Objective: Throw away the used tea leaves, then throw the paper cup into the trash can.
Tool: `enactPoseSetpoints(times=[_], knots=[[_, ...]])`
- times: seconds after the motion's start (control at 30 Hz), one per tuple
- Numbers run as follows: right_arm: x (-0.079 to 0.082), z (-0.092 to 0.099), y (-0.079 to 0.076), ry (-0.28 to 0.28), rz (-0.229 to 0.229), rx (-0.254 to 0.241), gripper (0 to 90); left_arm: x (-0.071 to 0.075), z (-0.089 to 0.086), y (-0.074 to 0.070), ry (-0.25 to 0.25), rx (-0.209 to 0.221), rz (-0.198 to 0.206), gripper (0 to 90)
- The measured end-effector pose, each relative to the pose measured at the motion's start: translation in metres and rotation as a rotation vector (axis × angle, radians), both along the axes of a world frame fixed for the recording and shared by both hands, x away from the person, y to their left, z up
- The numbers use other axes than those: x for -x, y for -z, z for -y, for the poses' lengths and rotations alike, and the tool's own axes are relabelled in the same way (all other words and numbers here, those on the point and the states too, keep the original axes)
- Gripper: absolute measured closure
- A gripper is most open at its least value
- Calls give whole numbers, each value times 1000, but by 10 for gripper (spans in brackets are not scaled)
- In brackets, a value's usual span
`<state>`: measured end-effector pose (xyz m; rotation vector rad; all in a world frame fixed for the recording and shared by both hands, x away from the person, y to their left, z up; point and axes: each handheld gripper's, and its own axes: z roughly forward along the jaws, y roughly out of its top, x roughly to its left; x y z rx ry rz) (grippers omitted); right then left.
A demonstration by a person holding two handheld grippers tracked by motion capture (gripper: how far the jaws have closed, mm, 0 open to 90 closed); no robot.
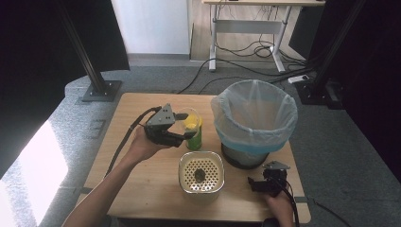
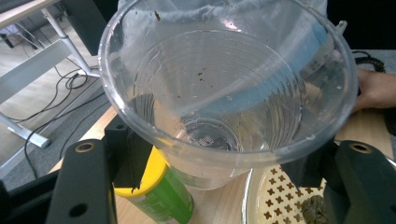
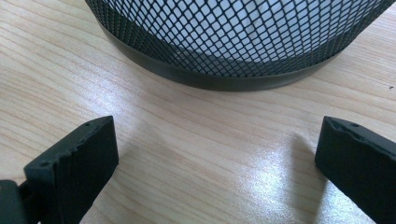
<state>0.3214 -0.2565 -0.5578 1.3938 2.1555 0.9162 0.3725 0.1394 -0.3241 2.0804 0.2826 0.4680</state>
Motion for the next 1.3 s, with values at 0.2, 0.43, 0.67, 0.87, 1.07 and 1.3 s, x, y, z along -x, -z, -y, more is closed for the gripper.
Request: enactPoseSetpoints(times=[0.2, 0.43, 0.67, 0.87, 1.07, 1.3], knots=[[0, 0, 0, -1, 0, 1, 0, -8, 2, -15, 18, 14, -26, 339], [0, 0, 0, 0, 0, 0, 0, -18, 7, -31, 40, 44, -63, 339], [0, 0, 0, 0, 0, 0, 0, -29, 16, -43, 50, 58, -84, 339], [0, 0, 0, -1, 0, 1, 0, -39, 22, -51, 58, 74, -111, 342], [0, 0, 0, -1, 0, 0, 0, -48, 32, -61, 63, 72, -121, 343], [0, 0, 0, -2, 1, 1, 0, -59, 48, -70, 71, 64, -137, 343]])
